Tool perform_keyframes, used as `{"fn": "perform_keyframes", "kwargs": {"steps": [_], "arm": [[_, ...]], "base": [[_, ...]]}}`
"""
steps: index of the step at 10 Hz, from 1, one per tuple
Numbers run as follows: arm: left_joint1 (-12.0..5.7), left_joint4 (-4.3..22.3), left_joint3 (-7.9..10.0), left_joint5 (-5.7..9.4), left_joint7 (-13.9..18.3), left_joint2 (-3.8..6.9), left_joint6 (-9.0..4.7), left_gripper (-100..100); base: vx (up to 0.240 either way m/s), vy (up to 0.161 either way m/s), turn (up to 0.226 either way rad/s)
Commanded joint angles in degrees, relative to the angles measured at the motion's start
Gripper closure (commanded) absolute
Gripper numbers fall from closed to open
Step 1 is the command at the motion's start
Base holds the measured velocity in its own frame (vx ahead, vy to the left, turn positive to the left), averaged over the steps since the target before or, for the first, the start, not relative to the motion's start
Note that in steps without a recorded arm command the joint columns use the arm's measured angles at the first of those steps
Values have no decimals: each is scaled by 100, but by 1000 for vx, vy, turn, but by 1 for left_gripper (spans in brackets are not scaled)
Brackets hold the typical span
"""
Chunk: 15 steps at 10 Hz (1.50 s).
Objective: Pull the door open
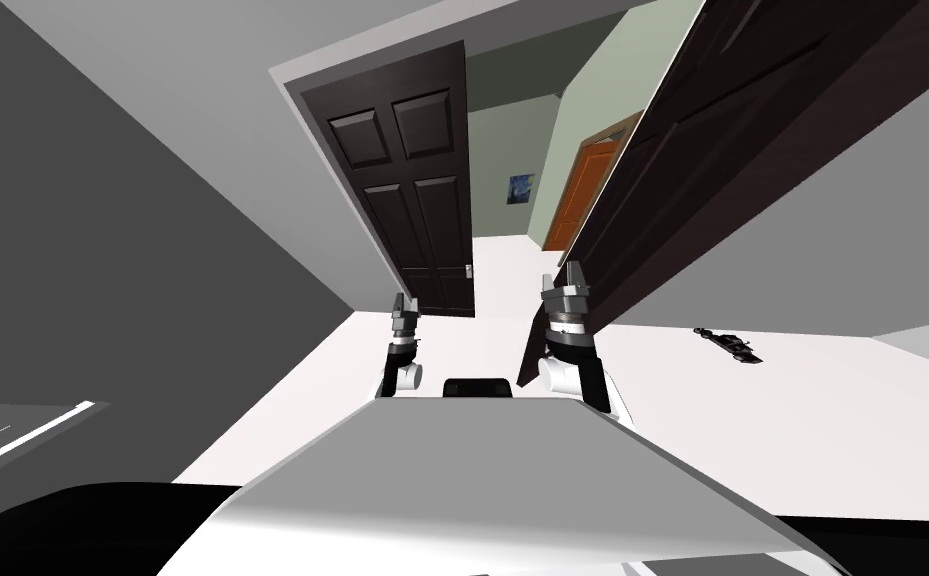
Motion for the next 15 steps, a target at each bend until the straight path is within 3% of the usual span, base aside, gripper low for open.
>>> {"fn": "perform_keyframes", "kwargs": {"steps": [1, 15], "arm": [[-70, 271, -44, 33, -64, -4, -40, -100], [-605, 2108, -292, 312, -447, -45, -230, -100]], "base": [[127, -3, -53], [92, -1, -29]]}}
